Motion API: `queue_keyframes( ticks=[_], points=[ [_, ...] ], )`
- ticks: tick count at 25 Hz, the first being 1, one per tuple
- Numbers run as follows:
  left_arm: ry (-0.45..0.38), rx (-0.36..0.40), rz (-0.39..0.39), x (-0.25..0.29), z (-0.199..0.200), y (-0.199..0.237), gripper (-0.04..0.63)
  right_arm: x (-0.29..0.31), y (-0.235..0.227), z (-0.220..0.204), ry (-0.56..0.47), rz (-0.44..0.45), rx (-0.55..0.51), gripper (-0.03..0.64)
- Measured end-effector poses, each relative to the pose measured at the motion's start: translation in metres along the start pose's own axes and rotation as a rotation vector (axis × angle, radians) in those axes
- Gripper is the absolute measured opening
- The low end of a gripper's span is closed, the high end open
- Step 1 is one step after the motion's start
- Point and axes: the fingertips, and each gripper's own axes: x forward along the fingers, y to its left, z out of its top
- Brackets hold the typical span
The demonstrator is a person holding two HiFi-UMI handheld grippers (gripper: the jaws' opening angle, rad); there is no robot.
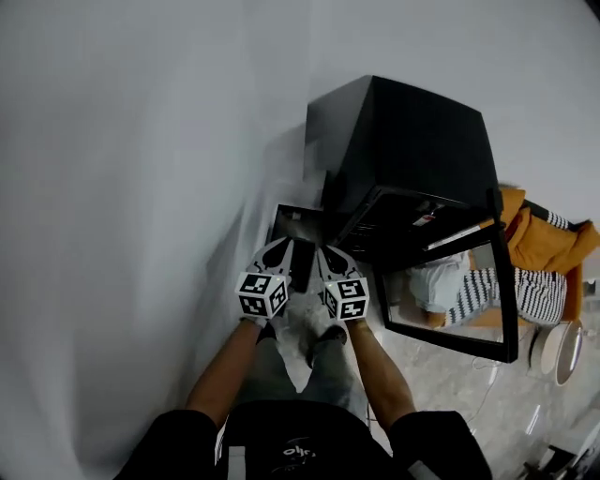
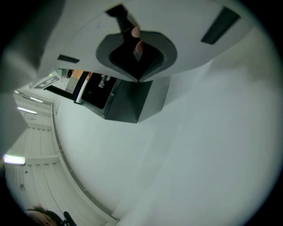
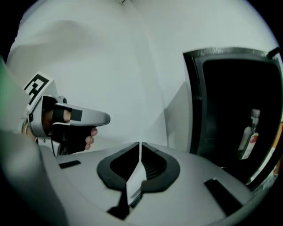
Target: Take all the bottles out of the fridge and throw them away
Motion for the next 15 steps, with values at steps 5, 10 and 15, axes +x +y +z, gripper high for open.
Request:
queue_keyframes(
  ticks=[5, 10, 15],
  points=[
    [-0.035, 0.058, -0.075, -0.005, 0.067, -0.049, 0.002, -0.046, -0.005, 0.085, -0.078, -0.062, 0.003, 0.006],
    [-0.048, 0.140, -0.141, -0.004, 0.119, -0.091, 0.002, -0.084, -0.015, 0.145, -0.138, -0.120, 0.014, 0.006],
    [-0.047, 0.172, -0.196, -0.003, 0.139, -0.122, 0.002, -0.107, -0.027, 0.185, -0.192, -0.155, 0.003, 0.006]
  ],
)
